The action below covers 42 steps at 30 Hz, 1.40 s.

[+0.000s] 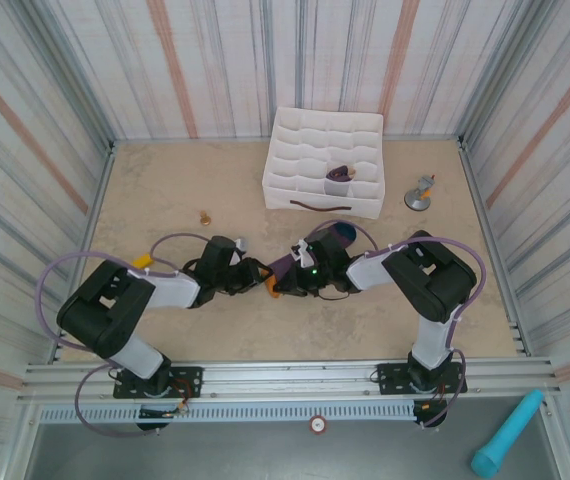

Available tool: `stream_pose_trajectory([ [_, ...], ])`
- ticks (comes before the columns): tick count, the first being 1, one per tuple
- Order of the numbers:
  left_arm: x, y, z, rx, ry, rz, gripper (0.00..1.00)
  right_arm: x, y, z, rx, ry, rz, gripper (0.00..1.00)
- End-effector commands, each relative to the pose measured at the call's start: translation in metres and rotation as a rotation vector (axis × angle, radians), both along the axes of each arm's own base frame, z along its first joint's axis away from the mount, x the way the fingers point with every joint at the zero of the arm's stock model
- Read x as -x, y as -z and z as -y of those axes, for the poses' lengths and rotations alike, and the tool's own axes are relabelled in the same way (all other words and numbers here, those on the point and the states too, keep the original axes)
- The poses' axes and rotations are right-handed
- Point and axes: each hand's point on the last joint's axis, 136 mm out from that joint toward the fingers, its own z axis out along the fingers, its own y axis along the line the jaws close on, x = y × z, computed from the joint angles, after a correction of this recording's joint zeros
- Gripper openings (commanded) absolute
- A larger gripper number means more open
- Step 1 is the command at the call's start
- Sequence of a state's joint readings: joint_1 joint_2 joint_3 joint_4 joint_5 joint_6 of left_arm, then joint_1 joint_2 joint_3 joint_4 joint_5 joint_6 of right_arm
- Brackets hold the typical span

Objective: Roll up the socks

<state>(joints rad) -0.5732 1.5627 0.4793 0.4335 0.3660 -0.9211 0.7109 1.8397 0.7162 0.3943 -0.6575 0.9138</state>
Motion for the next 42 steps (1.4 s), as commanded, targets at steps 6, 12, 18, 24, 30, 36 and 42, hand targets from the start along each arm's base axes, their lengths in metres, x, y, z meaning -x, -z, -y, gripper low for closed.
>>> stream_pose_trajectory([
  [6, 0.026, 0.047, -0.027, -0.126, -0.04, -0.148, 0.3, 0.029, 0.074, 0.057, 0.284, 0.106, -0.207, 0.0],
  [12, 0.025, 0.042, -0.031, -0.157, -0.054, -0.156, 0.16, 0.028, 0.064, 0.052, 0.263, 0.07, -0.171, 0.0],
  [18, 0.021, 0.025, -0.031, -0.184, -0.056, -0.173, 0.02, 0.02, 0.037, 0.049, 0.327, 0.009, 0.001, 0.06],
  [24, 0.025, 0.013, -0.043, -0.222, -0.08, -0.201, 0.0, 0.013, -0.009, 0.042, 0.42, -0.06, 0.31, 0.34],
  [30, 0.041, 0.009, -0.065, -0.242, -0.128, -0.255, 0.0, 0.017, -0.048, 0.026, 0.53, -0.174, 0.687, 0.55],
  [36, 0.053, 0.002, -0.07, -0.232, -0.133, -0.289, 0.0, 0.032, -0.068, 0.0, 0.61, -0.303, 1.078, 0.66],
  [42, 0.056, 0.001, -0.069, -0.23, -0.112, -0.333, 0.0, 0.055, -0.07, -0.033, 0.682, -0.408, 1.38, 0.68],
])
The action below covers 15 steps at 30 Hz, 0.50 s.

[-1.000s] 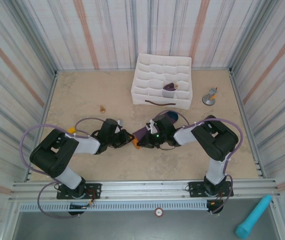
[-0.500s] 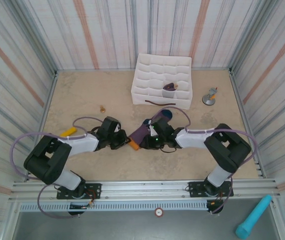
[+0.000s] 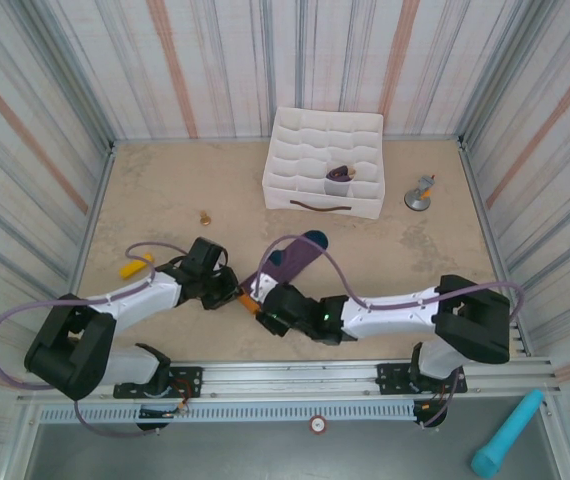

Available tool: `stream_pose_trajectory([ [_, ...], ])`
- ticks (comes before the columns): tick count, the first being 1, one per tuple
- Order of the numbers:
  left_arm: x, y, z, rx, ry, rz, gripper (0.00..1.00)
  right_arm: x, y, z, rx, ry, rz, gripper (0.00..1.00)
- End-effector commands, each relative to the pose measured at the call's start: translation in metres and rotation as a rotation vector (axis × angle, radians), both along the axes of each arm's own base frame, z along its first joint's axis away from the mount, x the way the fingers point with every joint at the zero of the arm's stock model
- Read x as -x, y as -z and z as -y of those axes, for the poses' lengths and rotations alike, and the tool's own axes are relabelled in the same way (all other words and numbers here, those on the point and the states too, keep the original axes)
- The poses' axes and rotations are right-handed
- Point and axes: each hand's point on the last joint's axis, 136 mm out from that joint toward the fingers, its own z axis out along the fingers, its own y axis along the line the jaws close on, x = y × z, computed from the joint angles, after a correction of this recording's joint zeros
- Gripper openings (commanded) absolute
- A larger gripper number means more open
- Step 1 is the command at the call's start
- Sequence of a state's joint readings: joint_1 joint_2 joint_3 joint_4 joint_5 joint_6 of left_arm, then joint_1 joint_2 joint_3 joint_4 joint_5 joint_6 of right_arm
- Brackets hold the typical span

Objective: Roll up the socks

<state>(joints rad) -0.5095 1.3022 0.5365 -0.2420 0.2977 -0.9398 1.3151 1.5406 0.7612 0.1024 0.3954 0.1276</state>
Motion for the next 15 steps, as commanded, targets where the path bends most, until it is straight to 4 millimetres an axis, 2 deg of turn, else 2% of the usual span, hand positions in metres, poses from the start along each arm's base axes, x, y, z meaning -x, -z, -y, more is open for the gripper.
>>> stream_pose_trajectory([
  [1, 0.007, 0.0, -0.001, 0.0, -0.002, -0.052, 0.0, -0.006, 0.001, -0.008, 0.115, -0.038, 0.253, 0.68],
  [6, 0.008, 0.001, 0.0, 0.016, -0.003, -0.063, 0.0, 0.01, 0.016, -0.035, 0.19, -0.114, 0.406, 0.71],
  [11, 0.008, 0.0, 0.002, 0.028, 0.012, -0.072, 0.0, 0.011, 0.028, -0.048, 0.232, -0.113, 0.475, 0.7],
  [15, 0.009, 0.0, 0.001, 0.024, 0.019, -0.076, 0.0, 0.005, 0.037, -0.05, 0.269, -0.087, 0.521, 0.66],
])
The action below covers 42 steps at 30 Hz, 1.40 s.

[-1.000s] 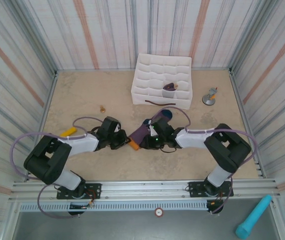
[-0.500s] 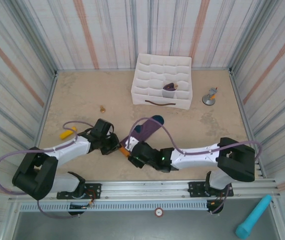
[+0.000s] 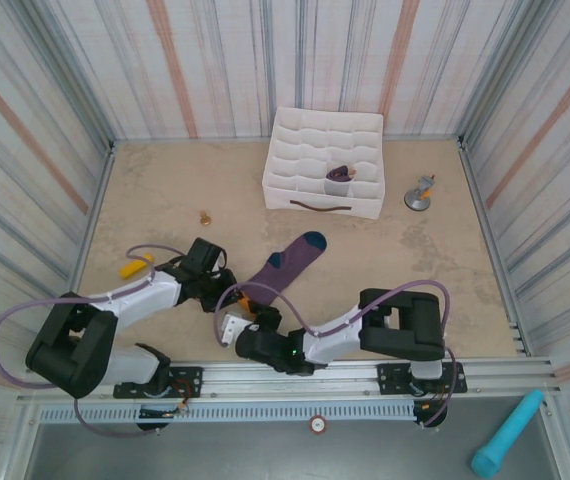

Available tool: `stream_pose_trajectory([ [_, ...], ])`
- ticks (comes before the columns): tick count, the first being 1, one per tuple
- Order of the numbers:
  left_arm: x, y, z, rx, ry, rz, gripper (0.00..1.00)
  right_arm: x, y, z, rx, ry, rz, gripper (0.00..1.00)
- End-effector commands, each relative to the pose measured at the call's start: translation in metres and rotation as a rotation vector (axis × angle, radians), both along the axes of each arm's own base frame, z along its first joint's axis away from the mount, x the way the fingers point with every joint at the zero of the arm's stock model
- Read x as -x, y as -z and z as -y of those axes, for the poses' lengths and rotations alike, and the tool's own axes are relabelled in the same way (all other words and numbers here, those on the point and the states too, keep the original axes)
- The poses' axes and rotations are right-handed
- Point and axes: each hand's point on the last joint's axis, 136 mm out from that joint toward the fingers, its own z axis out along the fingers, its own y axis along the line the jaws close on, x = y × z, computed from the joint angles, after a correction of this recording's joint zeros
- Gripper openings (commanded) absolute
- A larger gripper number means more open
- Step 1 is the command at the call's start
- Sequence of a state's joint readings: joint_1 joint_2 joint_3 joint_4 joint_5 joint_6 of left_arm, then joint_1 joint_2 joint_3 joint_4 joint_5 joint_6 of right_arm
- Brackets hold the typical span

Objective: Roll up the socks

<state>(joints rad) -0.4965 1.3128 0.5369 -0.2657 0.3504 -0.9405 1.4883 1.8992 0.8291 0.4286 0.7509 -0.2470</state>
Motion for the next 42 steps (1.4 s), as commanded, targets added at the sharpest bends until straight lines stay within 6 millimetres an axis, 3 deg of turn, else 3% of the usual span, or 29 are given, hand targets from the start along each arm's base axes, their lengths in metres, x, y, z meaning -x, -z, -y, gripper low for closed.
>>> stream_pose_trajectory([
  [1, 0.001, -0.002, -0.001, -0.002, 0.01, -0.024, 0.0, -0.009, -0.003, -0.002, 0.02, 0.038, 0.104, 0.65],
  [9, 0.002, -0.003, 0.0, 0.006, 0.028, -0.033, 0.0, -0.019, 0.012, 0.018, 0.051, 0.09, 0.104, 0.56],
  [13, 0.003, -0.001, 0.001, 0.015, 0.025, -0.04, 0.0, -0.021, 0.017, 0.023, 0.062, 0.099, 0.09, 0.47],
  [26, 0.003, -0.001, 0.007, 0.046, 0.033, -0.055, 0.0, -0.025, 0.029, 0.028, 0.076, 0.105, 0.025, 0.01],
  [31, 0.002, -0.003, 0.006, 0.047, 0.021, -0.046, 0.0, -0.03, 0.033, 0.036, 0.057, 0.14, -0.049, 0.0],
  [34, -0.001, -0.007, 0.006, 0.051, 0.019, -0.035, 0.09, -0.03, 0.035, 0.041, 0.018, 0.147, -0.13, 0.0],
  [42, -0.009, -0.027, -0.003, 0.058, -0.029, 0.046, 0.68, -0.035, 0.047, 0.058, -0.094, 0.204, -0.42, 0.0],
])
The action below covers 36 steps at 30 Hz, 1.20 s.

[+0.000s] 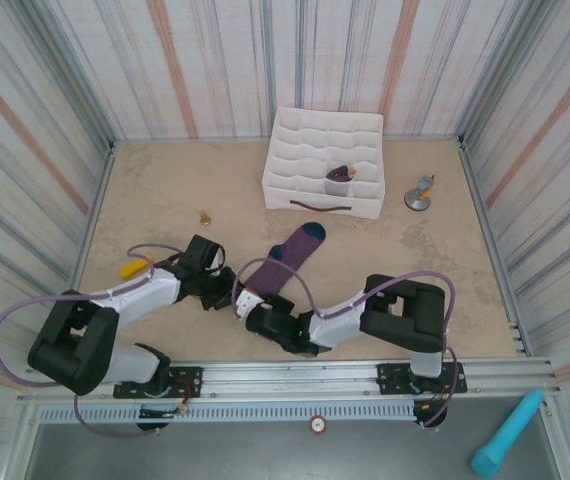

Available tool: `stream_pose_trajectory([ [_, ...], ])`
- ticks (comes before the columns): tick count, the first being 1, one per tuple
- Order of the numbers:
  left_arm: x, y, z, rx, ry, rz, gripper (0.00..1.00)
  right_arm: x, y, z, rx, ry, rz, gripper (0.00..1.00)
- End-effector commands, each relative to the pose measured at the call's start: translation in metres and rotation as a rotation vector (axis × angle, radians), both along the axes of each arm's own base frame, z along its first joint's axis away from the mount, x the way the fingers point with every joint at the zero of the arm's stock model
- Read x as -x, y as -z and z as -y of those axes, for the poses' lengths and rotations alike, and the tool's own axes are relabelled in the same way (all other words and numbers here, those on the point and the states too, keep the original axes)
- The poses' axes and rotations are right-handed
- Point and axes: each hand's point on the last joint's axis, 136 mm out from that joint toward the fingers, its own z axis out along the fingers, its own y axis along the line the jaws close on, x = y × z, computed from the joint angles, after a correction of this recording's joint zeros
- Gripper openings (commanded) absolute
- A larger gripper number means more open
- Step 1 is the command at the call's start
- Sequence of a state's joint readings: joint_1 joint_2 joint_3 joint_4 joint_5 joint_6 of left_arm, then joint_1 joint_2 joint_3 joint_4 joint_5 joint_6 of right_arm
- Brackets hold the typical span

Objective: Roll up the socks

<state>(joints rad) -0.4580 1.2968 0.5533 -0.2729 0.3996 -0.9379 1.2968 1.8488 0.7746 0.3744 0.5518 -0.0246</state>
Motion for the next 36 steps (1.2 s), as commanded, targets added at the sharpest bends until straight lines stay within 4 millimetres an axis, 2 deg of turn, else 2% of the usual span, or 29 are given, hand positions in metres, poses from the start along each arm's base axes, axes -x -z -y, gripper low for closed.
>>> stream_pose_trajectory([
  [1, -0.004, -0.018, -0.007, 0.003, -0.032, 0.06, 0.7, 0.013, 0.026, 0.023, -0.004, 0.025, -0.195, 0.0],
  [3, -0.006, -0.026, -0.011, 0.003, -0.055, 0.102, 0.74, 0.011, 0.026, 0.027, -0.051, 0.03, -0.267, 0.0],
  [8, -0.007, -0.032, -0.017, 0.006, -0.081, 0.14, 0.74, 0.001, 0.018, 0.032, -0.215, 0.055, -0.455, 0.0],
  [15, -0.006, -0.026, -0.013, 0.031, -0.08, 0.125, 0.74, -0.016, 0.009, 0.045, -0.516, 0.166, -0.717, 0.0],
  [22, -0.011, -0.024, -0.01, 0.041, -0.08, 0.139, 0.72, -0.037, 0.006, 0.071, -0.796, 0.37, -0.903, 0.0],
  [28, -0.014, -0.023, -0.005, 0.05, -0.066, 0.14, 0.71, -0.038, 0.022, 0.08, -0.852, 0.49, -1.04, 0.0],
  [36, -0.023, -0.026, 0.016, 0.033, -0.036, 0.211, 0.7, -0.038, 0.054, 0.111, -1.025, 0.826, -1.215, 0.0],
])
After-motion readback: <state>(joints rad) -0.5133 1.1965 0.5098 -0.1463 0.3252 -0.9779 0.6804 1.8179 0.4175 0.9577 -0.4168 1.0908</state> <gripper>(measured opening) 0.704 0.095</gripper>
